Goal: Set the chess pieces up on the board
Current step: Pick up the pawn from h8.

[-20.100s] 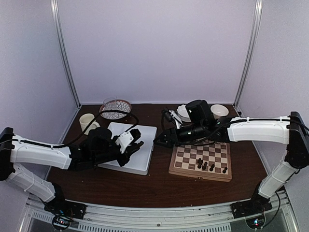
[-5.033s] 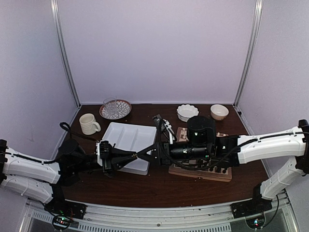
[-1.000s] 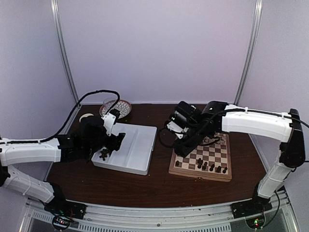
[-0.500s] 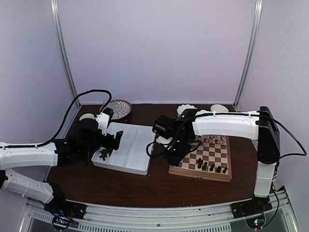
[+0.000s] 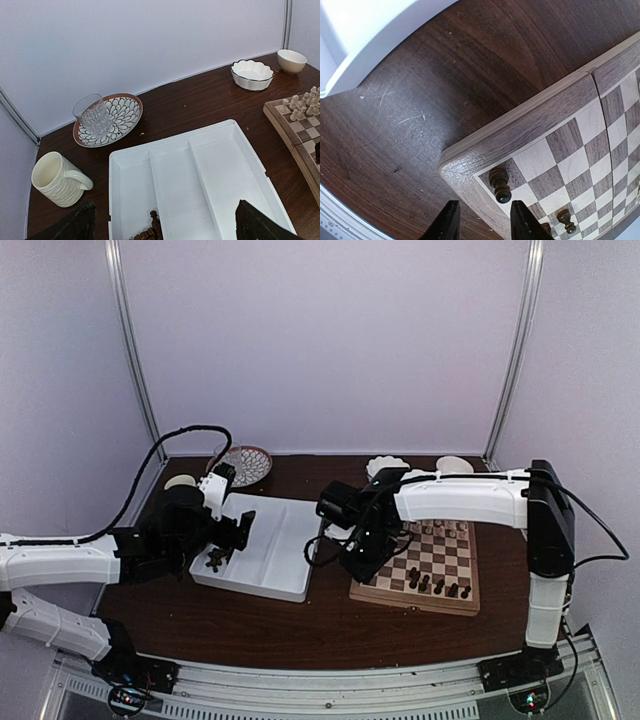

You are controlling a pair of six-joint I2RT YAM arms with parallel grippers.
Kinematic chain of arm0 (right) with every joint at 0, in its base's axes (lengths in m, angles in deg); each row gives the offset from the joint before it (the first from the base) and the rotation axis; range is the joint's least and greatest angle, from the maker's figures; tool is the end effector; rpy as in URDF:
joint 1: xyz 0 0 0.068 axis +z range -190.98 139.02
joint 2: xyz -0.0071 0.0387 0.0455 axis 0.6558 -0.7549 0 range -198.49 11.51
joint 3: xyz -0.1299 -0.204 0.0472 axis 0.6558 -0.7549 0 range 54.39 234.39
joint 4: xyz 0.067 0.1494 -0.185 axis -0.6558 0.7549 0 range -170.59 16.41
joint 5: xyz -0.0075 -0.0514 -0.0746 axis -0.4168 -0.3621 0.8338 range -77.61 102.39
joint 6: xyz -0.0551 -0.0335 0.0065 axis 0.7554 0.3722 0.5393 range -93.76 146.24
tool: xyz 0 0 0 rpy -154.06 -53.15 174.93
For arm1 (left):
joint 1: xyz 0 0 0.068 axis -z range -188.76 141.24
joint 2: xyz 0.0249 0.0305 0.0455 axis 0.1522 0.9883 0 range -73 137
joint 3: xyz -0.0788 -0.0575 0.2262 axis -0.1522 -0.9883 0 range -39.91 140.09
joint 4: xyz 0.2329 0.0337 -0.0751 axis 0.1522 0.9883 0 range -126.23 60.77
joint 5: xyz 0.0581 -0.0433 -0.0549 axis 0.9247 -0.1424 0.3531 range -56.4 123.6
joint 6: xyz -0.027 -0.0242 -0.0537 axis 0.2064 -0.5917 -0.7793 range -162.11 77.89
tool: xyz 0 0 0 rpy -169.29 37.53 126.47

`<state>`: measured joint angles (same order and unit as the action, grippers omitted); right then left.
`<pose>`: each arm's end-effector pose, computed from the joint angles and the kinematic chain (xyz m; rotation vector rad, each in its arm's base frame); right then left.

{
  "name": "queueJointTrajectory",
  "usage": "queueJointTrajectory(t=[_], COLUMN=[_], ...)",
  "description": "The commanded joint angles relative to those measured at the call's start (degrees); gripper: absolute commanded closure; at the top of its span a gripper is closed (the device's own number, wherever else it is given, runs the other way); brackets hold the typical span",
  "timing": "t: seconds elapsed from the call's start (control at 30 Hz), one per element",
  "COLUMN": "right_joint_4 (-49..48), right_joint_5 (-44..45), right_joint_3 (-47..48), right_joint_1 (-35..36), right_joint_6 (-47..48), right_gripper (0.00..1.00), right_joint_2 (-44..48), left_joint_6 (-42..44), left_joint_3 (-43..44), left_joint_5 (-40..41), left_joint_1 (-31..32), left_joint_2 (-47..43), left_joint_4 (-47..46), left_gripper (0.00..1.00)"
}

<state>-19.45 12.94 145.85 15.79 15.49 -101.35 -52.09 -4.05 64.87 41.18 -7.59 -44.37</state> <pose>0.1997 0.3040 0.1802 -1.1823 2.7859 0.0975 0.1873 -0.1821 0.2247 0.3018 1.8680 -0.1823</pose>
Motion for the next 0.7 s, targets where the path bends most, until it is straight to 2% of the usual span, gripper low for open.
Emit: queueJointTrajectory(t=[0.0,0.27,0.43,0.67], right_joint_4=[-1.3,-2.0,-2.2,-2.0], right_joint_5=[1.7,1.4,0.9,0.2], right_joint_3=[-1.1,-1.9,-2.2,-2.7], right_joint_1=[-0.9,-1.6,-1.7,-1.8], right_joint_6=[0.1,0.3,0.4,0.6], right_gripper=[0.64,0.69,0.75,0.75], right_joint_2=[-0.6,-0.9,-1.3,-1.8], left_joint_6=[-0.1,-0.1,0.0,0.0], left_joint_3=[0.5,0.8,1.2,1.3], left_joint_5=[-0.2,-0.5,-0.5,-0.4], left_joint_1=[0.0,0.0,0.0,0.0], left_joint_2=[1.0,1.5,1.9,2.1], left_joint_4=[-3.0,-2.6,-2.2,-2.0], left_gripper=[0.02,0.02,0.03,0.03])
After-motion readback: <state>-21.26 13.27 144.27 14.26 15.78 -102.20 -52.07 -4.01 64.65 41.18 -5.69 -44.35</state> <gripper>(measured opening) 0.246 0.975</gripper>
